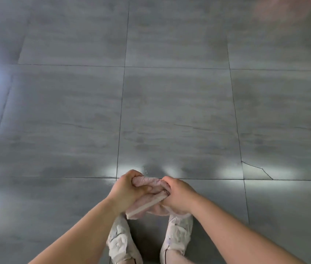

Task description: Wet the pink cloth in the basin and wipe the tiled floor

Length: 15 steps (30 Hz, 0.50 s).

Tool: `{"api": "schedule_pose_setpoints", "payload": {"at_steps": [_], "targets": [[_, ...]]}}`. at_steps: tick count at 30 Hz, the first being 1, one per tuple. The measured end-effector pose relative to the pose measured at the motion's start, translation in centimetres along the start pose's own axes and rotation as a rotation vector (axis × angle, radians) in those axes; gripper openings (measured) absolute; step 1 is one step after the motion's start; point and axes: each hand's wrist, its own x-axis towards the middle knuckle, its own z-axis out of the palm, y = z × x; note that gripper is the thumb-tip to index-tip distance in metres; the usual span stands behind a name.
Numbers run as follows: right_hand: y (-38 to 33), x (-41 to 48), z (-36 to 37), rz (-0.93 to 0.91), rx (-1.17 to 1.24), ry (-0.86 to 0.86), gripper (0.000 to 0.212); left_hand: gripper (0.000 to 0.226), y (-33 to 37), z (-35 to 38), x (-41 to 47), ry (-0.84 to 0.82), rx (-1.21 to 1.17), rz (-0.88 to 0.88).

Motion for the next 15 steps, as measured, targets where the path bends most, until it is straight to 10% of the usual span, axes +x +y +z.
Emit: {"api": "schedule_pose_setpoints", "payload": {"at_steps": [4, 7, 11, 15], "targets": [[5.5, 8.4, 3.9, 0.027, 0.143, 0.000, 0.028, 0.030, -6.1, 2.8, 9.0, -0.019, 0.001, -0.019], [11.0, 13.8, 6.1, 0.077, 0.189, 0.054, 0.088, 0.061, -10.5, 3.3, 14.3, -0.092, 0.256, 0.025], [18.2, 19.2, 7.8, -0.252, -0.698, 0.311, 0.093, 0.081, -15.7, 2.5, 20.7, -0.172, 0.893, 0.065], [21.3, 22.5, 11.4, -0.494, -0.894, 0.241, 0.087, 0.092, -18.4, 2.0, 25.0, -0.093, 1.051, 0.073]]}}
